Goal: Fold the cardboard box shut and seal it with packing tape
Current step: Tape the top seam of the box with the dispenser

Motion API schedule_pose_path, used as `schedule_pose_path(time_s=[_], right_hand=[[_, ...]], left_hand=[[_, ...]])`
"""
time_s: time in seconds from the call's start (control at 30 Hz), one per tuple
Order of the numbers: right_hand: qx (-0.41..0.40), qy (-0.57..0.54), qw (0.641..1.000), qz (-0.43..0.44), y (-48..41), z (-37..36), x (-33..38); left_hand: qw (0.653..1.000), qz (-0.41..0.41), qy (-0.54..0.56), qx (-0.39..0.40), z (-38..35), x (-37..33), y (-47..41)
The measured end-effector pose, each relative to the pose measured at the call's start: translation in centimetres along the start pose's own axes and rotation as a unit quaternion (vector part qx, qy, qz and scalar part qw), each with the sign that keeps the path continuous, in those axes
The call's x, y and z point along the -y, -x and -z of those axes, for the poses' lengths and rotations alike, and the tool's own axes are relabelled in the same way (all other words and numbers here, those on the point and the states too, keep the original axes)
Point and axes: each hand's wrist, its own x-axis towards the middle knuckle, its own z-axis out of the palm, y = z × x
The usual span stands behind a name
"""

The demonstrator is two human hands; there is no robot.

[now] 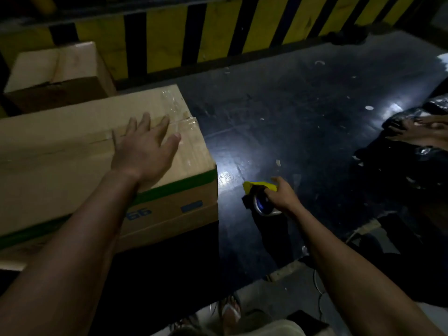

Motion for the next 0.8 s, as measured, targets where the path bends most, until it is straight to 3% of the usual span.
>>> schedule_pose_path(time_s=[0.17, 0.47, 0.67, 0.8], right_hand=[[-0.029, -0.025, 0.993, 0.112, 1.1, 3.7, 4.9], [-0.094, -0.031, 0.947, 0.305, 5.7, 10.8, 18.9], [-0.049, 0.008, 0.915, 0.400, 9.8, 8.0, 28.1], [0.027, 0.047, 0.898, 0.436, 11.3, 4.1, 34.0]], left_hand=[[1.000, -0.005, -0.011, 0.010, 0.1, 0.3, -0.5], [0.996, 0.018, 0.083, 0.003, 2.5, 3.9, 0.7], [0.998, 0.044, 0.047, -0.008, 5.1, 10.0, 3.3], [0.994, 0.107, 0.007, 0.015, 6.3, 16.1, 5.0]])
